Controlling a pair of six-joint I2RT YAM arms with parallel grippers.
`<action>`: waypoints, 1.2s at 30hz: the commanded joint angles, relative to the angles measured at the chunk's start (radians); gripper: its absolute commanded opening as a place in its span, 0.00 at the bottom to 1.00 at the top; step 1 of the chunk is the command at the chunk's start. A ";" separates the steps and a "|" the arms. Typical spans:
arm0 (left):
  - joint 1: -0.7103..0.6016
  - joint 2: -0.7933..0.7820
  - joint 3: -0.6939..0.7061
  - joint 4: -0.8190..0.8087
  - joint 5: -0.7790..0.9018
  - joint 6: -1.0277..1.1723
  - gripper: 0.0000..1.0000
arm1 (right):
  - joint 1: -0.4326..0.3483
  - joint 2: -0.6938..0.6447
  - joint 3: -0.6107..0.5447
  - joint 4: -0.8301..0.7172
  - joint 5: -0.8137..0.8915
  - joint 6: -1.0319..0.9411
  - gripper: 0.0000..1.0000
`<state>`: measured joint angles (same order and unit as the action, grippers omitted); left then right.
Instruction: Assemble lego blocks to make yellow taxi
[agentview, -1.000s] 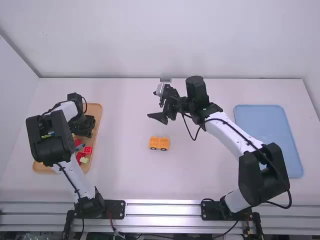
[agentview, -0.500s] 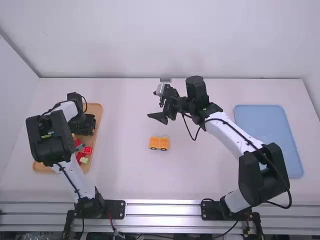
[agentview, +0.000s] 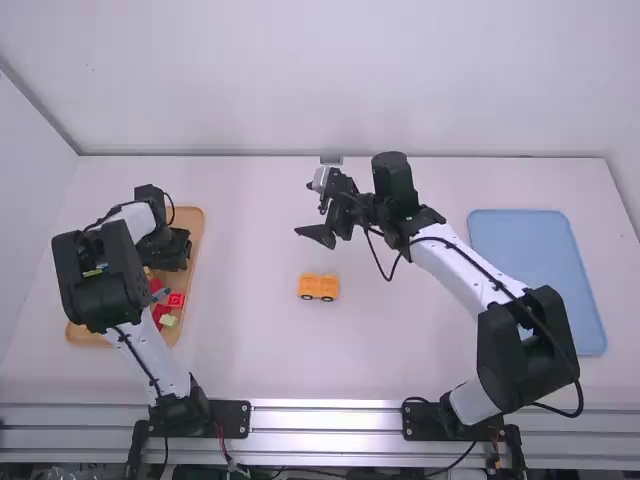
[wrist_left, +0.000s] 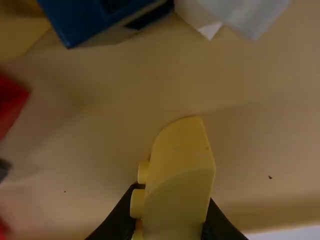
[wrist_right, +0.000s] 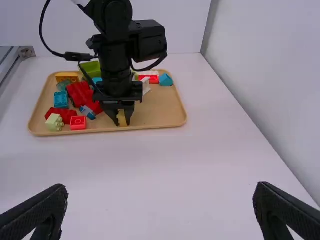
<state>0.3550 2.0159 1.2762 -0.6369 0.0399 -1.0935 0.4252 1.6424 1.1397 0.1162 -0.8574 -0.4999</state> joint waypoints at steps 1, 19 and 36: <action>-0.007 0.000 -0.024 -0.008 -0.029 0.038 0.08 | 0.000 -0.008 0.032 0.003 -0.009 0.006 0.98; -0.079 -0.296 0.037 0.065 0.032 0.558 0.02 | -0.036 -0.008 0.032 0.003 -0.009 0.114 0.99; -0.698 -0.688 -0.431 0.631 0.020 1.505 0.02 | -0.203 0.085 0.031 -0.072 -0.380 0.291 0.98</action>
<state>-0.3321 1.3499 0.8581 -0.0063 0.0612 0.2176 0.2337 1.7096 1.1461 0.0414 -1.1316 -0.2672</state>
